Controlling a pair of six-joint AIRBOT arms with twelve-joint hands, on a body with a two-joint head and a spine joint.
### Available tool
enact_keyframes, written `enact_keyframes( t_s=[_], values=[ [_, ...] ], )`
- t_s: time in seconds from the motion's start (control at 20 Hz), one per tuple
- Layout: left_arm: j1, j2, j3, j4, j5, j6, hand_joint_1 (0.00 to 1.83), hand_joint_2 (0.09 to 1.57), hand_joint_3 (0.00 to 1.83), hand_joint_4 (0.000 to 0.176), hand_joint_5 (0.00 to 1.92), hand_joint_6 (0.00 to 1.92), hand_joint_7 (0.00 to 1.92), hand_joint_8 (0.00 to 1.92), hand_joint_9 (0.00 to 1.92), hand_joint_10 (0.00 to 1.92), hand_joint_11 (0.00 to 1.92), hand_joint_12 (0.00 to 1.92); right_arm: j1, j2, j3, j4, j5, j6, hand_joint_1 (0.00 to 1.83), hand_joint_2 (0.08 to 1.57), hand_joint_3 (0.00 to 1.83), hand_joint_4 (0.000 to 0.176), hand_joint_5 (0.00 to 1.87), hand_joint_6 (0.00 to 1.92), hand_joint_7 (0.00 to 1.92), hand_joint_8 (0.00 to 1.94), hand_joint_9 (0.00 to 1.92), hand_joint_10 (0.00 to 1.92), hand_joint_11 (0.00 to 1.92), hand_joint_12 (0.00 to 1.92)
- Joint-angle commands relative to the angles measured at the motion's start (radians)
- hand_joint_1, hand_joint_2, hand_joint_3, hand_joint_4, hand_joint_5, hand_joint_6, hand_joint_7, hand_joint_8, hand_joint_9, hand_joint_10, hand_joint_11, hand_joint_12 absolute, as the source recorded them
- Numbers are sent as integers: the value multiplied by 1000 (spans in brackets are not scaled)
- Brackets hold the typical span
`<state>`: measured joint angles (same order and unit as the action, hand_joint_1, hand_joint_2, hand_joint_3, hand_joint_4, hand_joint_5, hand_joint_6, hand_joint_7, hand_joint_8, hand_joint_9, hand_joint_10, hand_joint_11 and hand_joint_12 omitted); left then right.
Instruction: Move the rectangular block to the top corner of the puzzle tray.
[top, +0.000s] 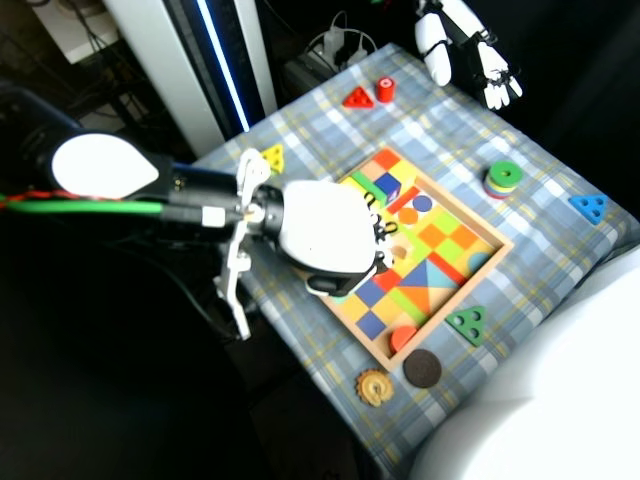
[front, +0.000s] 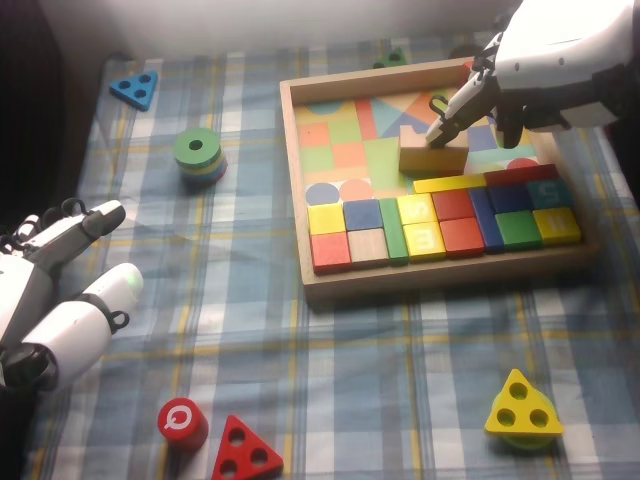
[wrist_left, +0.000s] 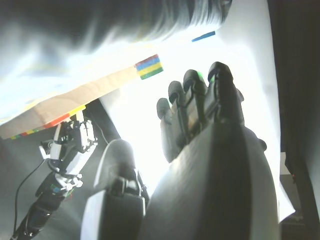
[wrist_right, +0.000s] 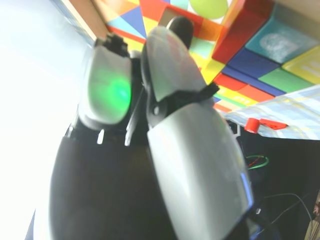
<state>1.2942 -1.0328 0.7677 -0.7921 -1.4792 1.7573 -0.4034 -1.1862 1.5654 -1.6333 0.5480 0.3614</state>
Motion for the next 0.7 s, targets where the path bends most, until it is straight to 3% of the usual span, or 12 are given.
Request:
enact_keyframes(
  t_s=[0.0,0.15,0.2,0.25,0.3,0.45,0.5,0.55,0.6,0.65],
  values=[
    [-4,-4,3,46,-108,-4,325,1372,0,55,410,1,341,1,240,3,3,4,4,1,8,16,-15,-6,1546,1215,0,0,604,5,1249,1941,1447,1921,1506,1921],
    [-4,-4,3,46,-106,-4,325,1373,0,38,414,2,339,0,238,1,4,6,5,1,19,13,-24,-6,1532,1233,5,2,561,5,1134,1941,1373,1921,1437,1921],
    [-4,-4,3,46,-105,-4,306,1374,1,42,408,0,334,0,235,0,4,9,5,1,19,13,-25,-6,1546,1241,6,0,548,1,1122,1941,1365,1921,1431,1921],
    [-4,-4,3,46,-104,-4,308,1374,0,44,411,2,338,2,245,5,20,18,5,1,18,9,-27,-6,1495,1252,7,36,546,0,1059,1941,1301,1921,1367,1921],
    [-4,-4,3,46,-103,-4,285,1376,1,44,404,0,320,0,229,1,5,18,5,1,19,6,-31,-6,1512,1253,4,39,537,2,1025,1941,1279,1921,1355,1921],
    [-4,-4,3,46,-100,-4,305,1377,0,30,409,2,324,2,233,3,5,31,10,3,18,-9,-37,3,1602,1207,0,16,566,6,1095,1941,1355,1921,1420,1921],
    [-4,-4,3,46,-100,-4,320,1372,1,28,417,0,338,0,244,4,0,99,15,5,18,-21,-41,8,1605,1207,0,27,571,6,1103,1941,1365,1921,1430,1921],
    [-4,-4,3,46,-100,-4,289,1370,1,41,413,0,330,0,241,2,0,122,19,8,18,-31,-44,13,1606,1207,0,43,574,6,1105,1941,1367,1921,1434,1921],
    [-4,-4,4,46,-101,-4,279,1373,1,42,410,1,332,1,248,4,0,193,20,13,18,-38,-50,18,1577,1212,0,56,561,2,1089,1941,1349,1921,1416,1921],
    [-4,-4,4,46,-101,-4,278,1376,2,45,401,0,329,0,245,2,0,205,20,16,19,-41,-53,20,1564,1220,2,40,551,0,1084,1941,1343,1921,1409,1921]
  ],
)
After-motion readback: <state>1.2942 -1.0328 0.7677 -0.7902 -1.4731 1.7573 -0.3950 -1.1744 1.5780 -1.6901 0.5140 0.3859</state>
